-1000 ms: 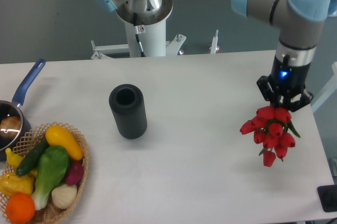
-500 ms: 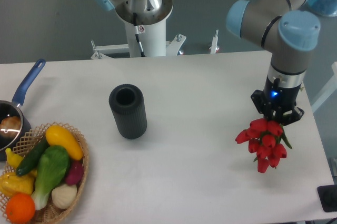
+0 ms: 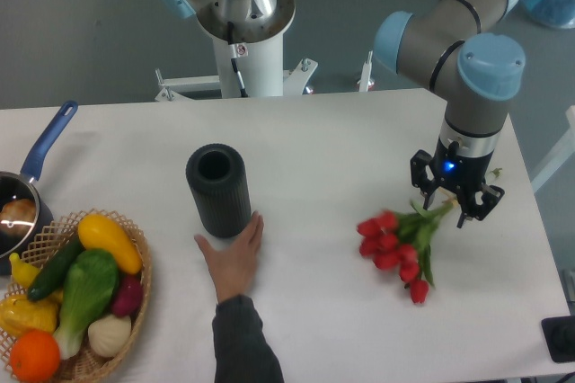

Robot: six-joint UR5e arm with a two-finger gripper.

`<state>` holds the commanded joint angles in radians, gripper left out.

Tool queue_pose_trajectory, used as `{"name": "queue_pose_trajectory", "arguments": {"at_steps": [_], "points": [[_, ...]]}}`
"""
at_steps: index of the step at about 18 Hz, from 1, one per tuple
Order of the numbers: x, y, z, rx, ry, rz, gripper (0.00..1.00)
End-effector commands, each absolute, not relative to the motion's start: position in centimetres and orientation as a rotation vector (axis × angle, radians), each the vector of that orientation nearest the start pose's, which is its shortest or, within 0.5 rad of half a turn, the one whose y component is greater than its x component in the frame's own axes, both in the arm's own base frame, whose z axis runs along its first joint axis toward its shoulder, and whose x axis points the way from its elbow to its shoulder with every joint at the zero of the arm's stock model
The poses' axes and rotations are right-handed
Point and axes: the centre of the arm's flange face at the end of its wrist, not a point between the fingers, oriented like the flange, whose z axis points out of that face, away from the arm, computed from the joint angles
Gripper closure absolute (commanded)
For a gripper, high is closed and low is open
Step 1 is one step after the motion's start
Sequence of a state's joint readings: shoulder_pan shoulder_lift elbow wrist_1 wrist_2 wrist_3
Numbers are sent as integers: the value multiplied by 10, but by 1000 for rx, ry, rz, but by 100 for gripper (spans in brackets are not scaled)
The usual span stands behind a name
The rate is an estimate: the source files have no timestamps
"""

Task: Place the flowers on the table
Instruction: 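Lower the red tulip bunch onto the table and open the gripper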

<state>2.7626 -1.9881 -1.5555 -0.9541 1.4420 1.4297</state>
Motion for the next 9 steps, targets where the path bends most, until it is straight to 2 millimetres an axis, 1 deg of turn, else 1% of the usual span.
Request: {"name": "queue_pose_trajectory", "arguments": {"at_steps": [1,3,6,7,9], "points": [[-554,372,324,-2928,360,264,0],[-559,368,324,-2910,348,280,0],[-576,348,330,-2862,293,306,0],[-579,344,328,-2862,282,307,0],[-581,342,325,-2866,279,305,0]]}}
